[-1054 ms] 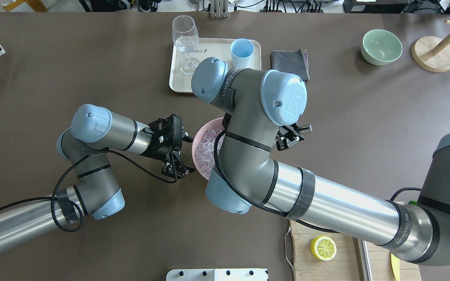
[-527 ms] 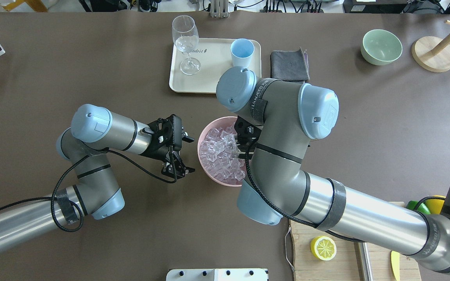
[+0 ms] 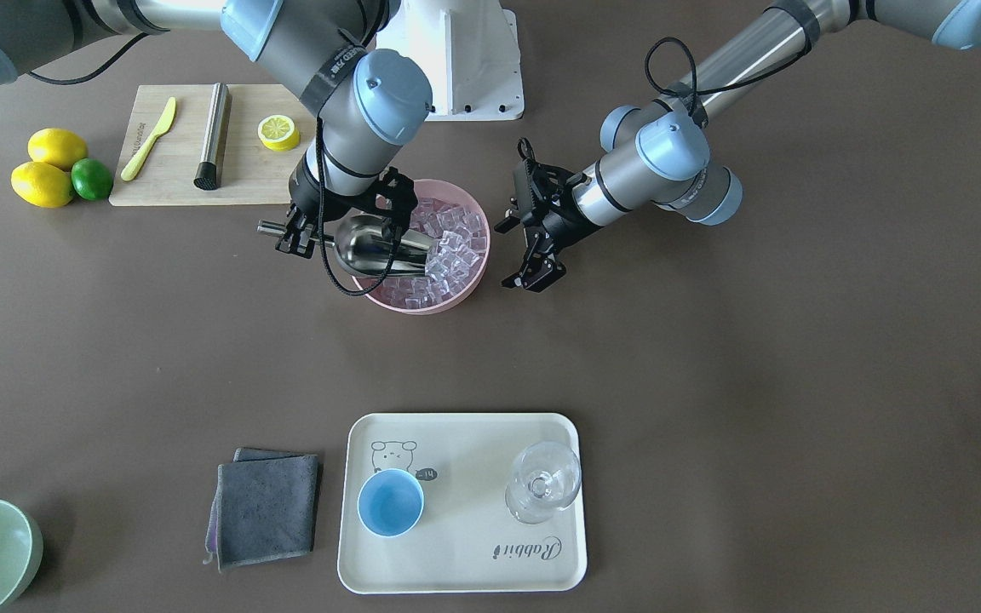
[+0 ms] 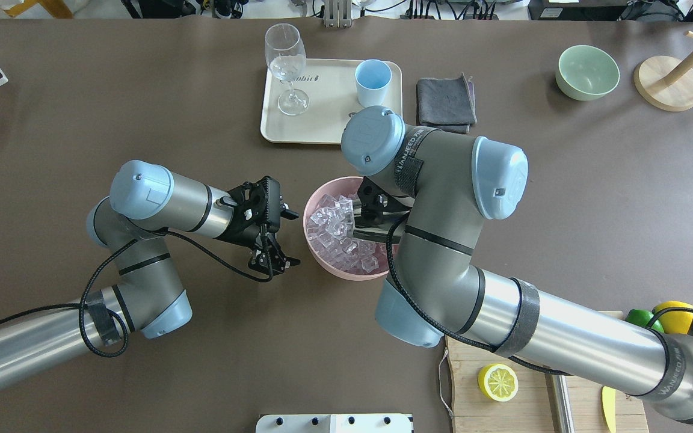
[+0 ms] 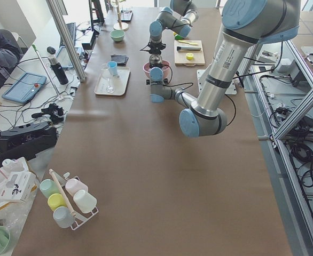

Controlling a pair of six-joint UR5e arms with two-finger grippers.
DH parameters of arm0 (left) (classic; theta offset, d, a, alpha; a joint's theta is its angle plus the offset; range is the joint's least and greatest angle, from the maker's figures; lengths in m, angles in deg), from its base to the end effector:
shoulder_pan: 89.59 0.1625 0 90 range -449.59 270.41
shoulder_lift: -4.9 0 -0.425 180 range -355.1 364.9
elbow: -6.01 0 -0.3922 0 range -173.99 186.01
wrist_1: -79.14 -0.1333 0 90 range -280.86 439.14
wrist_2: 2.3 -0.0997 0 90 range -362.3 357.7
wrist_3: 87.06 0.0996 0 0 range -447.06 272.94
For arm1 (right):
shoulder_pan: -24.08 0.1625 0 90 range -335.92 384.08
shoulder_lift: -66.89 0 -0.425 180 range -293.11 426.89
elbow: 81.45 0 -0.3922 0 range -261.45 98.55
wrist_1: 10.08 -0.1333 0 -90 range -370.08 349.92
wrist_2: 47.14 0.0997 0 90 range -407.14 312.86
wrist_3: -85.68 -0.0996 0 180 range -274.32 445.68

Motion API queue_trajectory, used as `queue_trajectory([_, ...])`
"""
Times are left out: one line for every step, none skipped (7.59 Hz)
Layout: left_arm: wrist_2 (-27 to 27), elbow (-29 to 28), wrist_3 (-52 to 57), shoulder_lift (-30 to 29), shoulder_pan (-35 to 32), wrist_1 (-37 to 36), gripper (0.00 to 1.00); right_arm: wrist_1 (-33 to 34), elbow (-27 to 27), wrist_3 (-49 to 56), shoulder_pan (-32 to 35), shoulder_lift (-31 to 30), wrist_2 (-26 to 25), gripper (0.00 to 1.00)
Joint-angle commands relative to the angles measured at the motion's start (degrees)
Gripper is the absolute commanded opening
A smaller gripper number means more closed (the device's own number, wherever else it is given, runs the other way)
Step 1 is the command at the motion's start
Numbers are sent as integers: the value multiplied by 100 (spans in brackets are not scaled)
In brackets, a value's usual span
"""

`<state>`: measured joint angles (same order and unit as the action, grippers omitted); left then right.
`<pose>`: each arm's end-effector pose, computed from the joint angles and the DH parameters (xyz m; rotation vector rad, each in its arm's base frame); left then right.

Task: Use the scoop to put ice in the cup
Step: 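Dig the scoop into the ice with the right gripper while left steadies bowl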

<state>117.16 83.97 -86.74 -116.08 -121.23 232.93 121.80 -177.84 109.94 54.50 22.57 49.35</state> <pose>0.5418 -0.4329 0.3116 1.1036 1.1287 1.1884 -0.5080 -0.4398 0.2298 0.1480 -0.1771 -1.4675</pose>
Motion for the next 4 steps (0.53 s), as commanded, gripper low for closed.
queue_trajectory([-10, -9, 3, -5, 0, -42, 98, -633, 41, -445, -1, -33, 98, 0])
queue_trajectory([-10, -17, 3, -5, 0, -42, 98, -923, -11, -605, -35, -111, 98, 0])
queue_trajectory([-10, -17, 3, -5, 0, -68, 98, -1013, -73, -606, -97, -216, 81, 0])
queue_trajectory([-10, -17, 3, -5, 9, -86, 98, -1014, -65, -606, -97, -244, 63, 0])
